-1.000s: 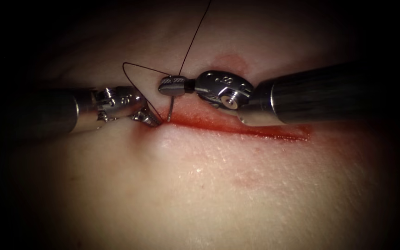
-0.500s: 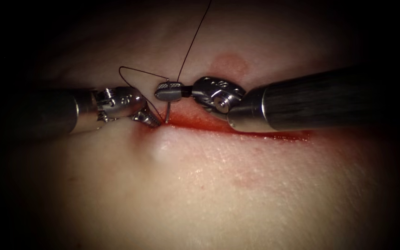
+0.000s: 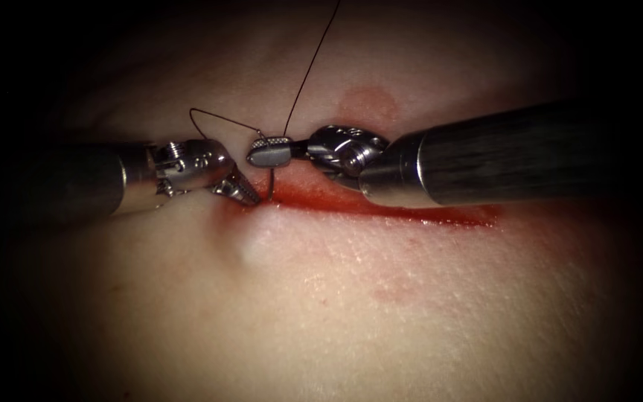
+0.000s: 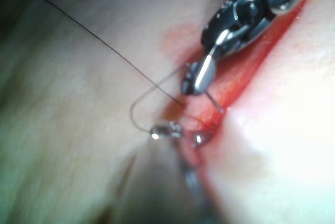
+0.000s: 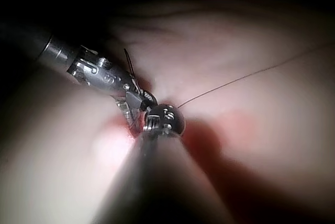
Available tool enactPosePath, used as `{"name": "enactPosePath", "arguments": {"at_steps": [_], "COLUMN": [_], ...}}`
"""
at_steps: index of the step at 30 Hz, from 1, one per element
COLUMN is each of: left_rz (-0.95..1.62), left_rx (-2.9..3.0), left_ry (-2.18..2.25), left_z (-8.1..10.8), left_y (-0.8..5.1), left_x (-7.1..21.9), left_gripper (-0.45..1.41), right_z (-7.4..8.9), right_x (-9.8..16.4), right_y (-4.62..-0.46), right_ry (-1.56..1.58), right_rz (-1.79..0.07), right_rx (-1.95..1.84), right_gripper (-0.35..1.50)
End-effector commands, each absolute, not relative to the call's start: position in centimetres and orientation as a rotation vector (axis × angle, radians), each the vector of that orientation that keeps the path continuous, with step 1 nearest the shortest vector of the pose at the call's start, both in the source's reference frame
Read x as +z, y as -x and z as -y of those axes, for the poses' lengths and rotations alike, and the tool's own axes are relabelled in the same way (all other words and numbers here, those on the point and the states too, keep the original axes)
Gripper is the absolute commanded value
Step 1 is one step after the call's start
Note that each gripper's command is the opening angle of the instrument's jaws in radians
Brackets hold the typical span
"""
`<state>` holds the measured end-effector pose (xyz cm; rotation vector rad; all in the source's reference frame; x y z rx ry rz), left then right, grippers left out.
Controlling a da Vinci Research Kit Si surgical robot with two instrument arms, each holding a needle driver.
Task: Wound Closure
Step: Use the right gripper to throw the needle through the bottom of the incision.
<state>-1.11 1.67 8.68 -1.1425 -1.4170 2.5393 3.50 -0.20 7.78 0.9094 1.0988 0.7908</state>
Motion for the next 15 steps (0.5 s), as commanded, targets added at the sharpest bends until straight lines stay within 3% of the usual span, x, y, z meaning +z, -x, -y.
{"name": "enactPosePath", "arguments": {"at_steps": [1, 15], "left_rz": [1.419, 1.413], "left_rx": [2.539, 2.542], "left_ry": [1.144, 1.145], "left_z": [-1.67, -1.68], "left_y": [1.16, 1.15], "left_x": [8.75, 8.76], "left_gripper": [-0.35, -0.35], "right_z": [0.27, 0.27], "right_x": [7.84, 7.79], "right_y": [-3.57, -3.57], "right_ry": [-0.922, -0.905], "right_rz": [-1.110, -1.180], "right_rx": [0.801, 0.854], "right_gripper": [-0.35, -0.35]}}
